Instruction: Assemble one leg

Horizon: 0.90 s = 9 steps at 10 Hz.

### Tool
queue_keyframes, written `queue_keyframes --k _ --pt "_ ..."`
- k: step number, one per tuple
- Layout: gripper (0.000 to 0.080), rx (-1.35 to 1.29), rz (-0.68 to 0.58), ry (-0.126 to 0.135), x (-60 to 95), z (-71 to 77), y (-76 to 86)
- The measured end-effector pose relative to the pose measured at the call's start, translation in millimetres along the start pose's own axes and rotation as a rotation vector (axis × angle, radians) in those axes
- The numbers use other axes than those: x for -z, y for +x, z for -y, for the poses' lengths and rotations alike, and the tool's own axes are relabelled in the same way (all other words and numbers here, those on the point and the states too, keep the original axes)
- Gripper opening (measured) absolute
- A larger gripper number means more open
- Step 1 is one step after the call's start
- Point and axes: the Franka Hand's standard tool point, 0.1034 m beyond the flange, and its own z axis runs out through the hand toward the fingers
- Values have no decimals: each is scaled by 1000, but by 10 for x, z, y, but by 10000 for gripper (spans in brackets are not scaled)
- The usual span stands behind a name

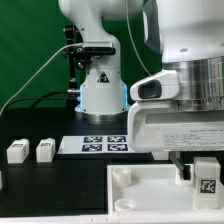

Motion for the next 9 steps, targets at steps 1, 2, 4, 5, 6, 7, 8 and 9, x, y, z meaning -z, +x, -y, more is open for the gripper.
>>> queue_keyframes --k 1,2,4,5,6,7,8,9 --pt "288 -92 1 2 0 2 -1" --pt "292 -217 2 5 1 1 1" --pt "292 -388 5 9 2 -1 5" --pt "292 -501 8 13 2 -3 10" --pt "292 -627 16 13 -2 -3 18" --pt "292 -782 27 12 -6 4 17" --pt "294 -927 32 8 -9 14 23" --pt "294 -1070 41 12 -14 27 23"
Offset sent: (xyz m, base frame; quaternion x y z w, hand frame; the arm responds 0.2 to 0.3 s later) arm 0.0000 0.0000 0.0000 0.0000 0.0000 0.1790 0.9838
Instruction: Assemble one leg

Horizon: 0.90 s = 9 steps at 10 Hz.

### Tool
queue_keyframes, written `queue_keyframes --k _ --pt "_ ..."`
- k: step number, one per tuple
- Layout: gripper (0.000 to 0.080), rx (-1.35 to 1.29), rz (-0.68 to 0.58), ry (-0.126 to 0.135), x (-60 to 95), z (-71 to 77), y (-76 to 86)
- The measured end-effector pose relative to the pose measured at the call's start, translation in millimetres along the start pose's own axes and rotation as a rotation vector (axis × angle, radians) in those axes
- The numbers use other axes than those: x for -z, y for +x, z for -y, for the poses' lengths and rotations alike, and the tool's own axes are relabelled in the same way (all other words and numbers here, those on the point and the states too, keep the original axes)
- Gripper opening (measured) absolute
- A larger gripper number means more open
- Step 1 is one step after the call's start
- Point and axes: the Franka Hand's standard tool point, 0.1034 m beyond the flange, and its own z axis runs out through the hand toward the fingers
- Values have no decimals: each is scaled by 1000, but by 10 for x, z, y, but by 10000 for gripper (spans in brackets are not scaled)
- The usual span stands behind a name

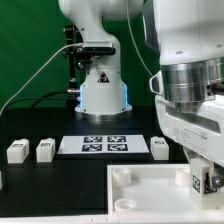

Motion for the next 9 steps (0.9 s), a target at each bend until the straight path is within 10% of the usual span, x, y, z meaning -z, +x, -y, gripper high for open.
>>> queue_keyframes --k 7,9 --pt "294 -382 -2 12 -10 1 -15" --pt "533 -378 -1 13 -13 -2 -31"
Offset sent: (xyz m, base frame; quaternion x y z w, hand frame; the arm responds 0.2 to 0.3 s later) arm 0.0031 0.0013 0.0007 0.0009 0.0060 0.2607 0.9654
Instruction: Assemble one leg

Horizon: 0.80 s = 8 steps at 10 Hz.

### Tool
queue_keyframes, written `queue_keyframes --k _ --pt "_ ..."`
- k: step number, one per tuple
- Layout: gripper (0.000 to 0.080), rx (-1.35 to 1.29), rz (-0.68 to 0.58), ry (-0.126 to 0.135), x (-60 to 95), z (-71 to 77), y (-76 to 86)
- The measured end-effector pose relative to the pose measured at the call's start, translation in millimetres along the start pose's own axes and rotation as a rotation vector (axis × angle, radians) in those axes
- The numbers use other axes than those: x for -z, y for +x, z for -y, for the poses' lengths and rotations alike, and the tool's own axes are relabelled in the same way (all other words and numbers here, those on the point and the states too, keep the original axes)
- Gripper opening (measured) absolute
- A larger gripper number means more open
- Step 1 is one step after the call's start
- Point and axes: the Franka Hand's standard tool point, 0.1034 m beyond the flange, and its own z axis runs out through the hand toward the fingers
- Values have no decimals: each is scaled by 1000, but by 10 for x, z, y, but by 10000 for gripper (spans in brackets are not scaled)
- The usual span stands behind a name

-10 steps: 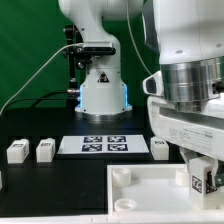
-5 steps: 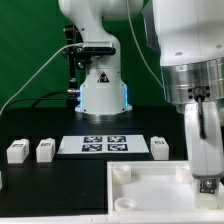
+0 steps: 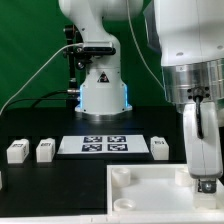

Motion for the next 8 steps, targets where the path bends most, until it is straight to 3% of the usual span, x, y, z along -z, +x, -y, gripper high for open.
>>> queue_keyframes --k 1,2,5,8 --pt "533 0 7 15 16 -26 -31" --pt "631 7 12 19 42 -85 -71" --pt "648 49 27 27 172 -199 -164" --pt "649 64 27 22 180 -266 -193"
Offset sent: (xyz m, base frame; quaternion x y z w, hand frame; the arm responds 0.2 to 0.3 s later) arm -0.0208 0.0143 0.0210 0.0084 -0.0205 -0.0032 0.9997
